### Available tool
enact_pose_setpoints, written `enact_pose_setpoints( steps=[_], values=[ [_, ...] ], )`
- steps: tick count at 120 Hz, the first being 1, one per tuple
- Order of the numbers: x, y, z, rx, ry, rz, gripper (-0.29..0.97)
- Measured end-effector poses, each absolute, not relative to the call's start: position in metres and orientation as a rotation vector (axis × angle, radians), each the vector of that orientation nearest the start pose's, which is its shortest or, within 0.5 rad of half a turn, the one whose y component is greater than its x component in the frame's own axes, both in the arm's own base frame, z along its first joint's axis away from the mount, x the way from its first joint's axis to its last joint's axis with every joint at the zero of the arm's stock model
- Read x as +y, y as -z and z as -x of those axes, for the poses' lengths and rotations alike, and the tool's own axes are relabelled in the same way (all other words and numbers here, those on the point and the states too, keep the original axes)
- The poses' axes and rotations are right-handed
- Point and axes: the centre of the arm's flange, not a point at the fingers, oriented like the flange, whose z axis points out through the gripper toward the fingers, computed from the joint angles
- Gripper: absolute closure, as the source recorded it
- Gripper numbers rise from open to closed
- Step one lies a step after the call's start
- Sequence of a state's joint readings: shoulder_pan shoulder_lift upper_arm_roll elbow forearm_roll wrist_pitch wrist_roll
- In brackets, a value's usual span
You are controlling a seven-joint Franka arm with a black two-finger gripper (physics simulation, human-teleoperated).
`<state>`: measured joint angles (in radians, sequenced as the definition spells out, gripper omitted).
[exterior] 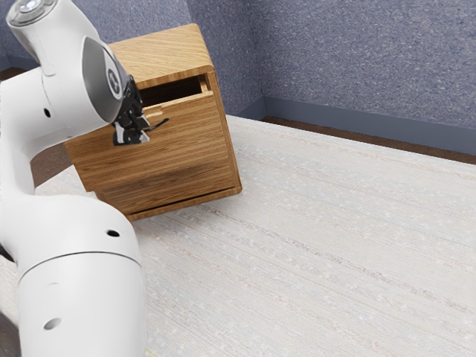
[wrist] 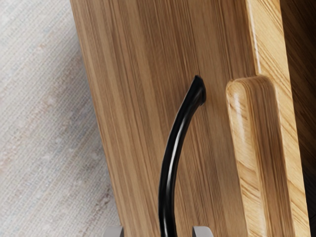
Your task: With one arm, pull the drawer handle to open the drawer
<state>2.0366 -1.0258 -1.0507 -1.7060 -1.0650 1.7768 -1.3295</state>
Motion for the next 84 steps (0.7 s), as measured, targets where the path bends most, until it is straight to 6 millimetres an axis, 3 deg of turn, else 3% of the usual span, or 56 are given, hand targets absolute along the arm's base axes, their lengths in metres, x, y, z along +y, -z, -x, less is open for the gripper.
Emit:
enact_pose_setpoints(
  steps=[34,84],
  values=[
    [0.124,-0.664,-0.540,2.485,-0.728,-1.257,0.56],
    [0.111,-0.656,-0.537,2.488,-0.716,-1.257,0.56]
  ],
)
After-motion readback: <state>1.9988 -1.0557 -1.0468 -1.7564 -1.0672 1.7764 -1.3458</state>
